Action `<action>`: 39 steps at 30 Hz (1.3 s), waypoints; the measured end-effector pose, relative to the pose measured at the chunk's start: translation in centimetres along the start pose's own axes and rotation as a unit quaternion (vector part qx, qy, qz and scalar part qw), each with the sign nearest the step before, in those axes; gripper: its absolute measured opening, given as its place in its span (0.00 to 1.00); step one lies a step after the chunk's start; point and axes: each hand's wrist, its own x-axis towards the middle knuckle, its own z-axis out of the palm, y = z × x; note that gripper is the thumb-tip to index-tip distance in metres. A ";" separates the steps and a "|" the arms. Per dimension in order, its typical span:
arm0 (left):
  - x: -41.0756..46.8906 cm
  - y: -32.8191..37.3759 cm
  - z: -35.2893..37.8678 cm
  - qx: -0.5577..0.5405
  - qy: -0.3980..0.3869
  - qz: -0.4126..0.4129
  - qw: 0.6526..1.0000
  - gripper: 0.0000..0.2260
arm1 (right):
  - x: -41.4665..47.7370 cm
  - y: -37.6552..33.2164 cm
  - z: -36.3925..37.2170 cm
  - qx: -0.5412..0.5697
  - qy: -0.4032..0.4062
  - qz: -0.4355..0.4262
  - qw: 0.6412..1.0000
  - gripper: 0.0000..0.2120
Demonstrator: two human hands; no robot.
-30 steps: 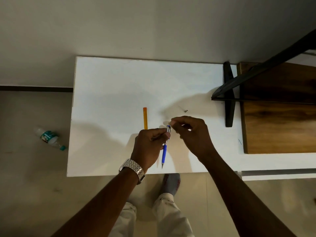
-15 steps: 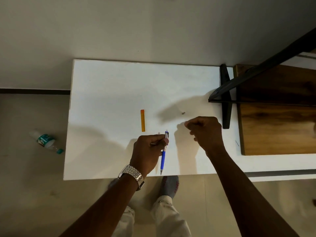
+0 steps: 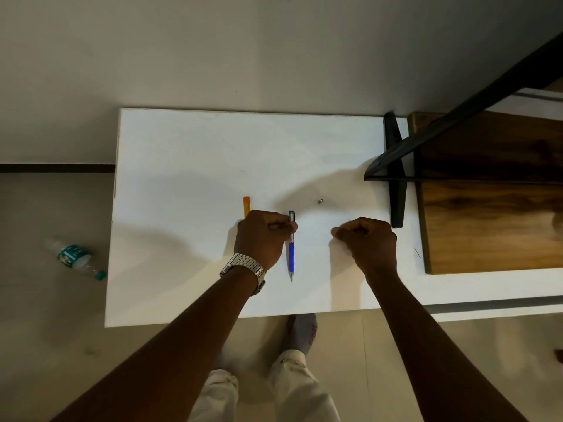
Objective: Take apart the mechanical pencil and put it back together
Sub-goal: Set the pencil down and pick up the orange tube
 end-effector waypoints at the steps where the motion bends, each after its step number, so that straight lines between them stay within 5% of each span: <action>1: 0.2 0.1 0.1 0.012 0.001 0.001 1.000 0.05 | 0.0 0.1 0.0 0.000 0.003 -0.005 1.000 0.06; 21: 1.1 0.8 1.0 -0.044 0.011 -0.001 0.999 0.05 | -0.7 1.0 -0.1 -0.076 0.029 -0.120 0.989 0.08; 30: 1.0 -1.5 -3.8 0.074 0.235 0.098 0.964 0.14 | -3.6 -0.1 0.4 -0.047 0.082 -0.207 0.974 0.04; 34: 1.6 -2.2 -5.0 0.105 0.199 -0.010 0.974 0.26 | -4.1 -0.6 1.5 -0.035 0.084 -0.236 0.968 0.02; 39: 2.0 -2.0 -4.8 0.155 0.132 0.002 0.979 0.14 | -4.5 -1.1 2.6 -0.027 0.069 -0.239 0.968 0.03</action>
